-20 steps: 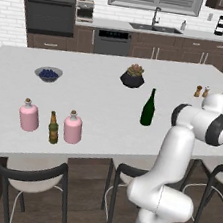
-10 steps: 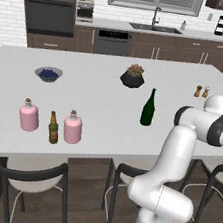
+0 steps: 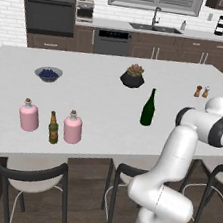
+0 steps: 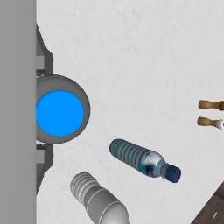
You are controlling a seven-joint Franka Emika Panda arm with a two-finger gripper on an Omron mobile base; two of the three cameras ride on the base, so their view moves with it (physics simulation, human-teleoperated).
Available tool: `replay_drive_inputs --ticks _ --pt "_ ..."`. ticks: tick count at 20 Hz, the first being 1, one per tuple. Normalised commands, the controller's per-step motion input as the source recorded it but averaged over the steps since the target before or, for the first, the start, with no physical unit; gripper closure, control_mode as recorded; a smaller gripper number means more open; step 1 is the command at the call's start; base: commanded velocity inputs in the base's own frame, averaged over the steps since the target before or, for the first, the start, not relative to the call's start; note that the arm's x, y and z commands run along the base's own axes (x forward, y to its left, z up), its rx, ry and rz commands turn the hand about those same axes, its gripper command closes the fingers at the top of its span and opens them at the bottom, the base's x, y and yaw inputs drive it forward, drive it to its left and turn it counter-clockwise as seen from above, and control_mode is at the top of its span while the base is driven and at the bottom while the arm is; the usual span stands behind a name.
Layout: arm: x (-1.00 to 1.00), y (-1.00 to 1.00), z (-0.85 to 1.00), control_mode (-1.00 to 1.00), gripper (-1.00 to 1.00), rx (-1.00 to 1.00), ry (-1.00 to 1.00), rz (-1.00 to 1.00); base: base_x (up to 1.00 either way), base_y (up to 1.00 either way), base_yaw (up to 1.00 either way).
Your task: Move the plastic bottles in the middle to the plastics group, and the glass bottles in the middle to the glass group.
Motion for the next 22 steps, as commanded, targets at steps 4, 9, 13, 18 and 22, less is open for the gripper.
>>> replay_drive_inputs --ticks 4,9,13,18,22 --pt "0.00 0.00 -0.32 -1.00 1.00 0.00 0.01 0.00 0.00 0.00 0.00" --pt "0.00 0.00 -0.31 -1.00 1.00 0.00 0.01 0.00 0.00 0.00 0.00" --pt "0.04 0.00 0.00 -1.00 1.00 0.00 0.00 0.00 0.00 0.00 0.00" --pt "0.34 0.00 0.03 -1.00 1.00 0.00 0.00 0.00 0.00 0.00 0.00" --pt "0.42 0.00 0.04 -1.00 1.00 0.00 0.00 0.00 0.00 0.00 0.00"
